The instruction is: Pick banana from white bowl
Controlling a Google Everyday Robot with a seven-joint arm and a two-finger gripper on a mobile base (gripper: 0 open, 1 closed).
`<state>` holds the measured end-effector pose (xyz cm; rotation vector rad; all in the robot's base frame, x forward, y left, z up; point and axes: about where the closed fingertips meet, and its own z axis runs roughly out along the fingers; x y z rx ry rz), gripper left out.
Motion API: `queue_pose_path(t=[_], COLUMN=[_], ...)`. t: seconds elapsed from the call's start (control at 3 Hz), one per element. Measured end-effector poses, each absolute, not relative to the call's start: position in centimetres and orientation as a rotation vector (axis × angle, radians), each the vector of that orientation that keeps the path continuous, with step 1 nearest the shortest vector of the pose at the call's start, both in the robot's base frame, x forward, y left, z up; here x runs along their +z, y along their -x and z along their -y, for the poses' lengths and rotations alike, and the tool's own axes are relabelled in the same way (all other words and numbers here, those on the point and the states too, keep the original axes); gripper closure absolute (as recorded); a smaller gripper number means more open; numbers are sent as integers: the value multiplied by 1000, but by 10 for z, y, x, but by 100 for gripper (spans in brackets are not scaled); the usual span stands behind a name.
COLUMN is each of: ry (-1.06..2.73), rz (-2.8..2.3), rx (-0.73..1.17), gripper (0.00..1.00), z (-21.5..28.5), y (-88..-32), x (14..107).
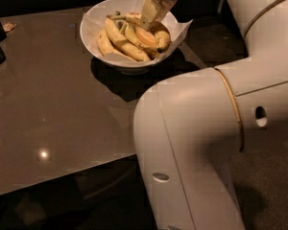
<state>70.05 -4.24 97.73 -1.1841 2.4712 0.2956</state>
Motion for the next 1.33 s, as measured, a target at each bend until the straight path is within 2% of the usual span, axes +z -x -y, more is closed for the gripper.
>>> queue_pose_path(t=[1.0,1.33], ry=[1551,1535], rz=[-2215,-2203], rx=[439,434], gripper=[100,100], z=[-41,-45], y=[-663,-670], x=[1011,1010])
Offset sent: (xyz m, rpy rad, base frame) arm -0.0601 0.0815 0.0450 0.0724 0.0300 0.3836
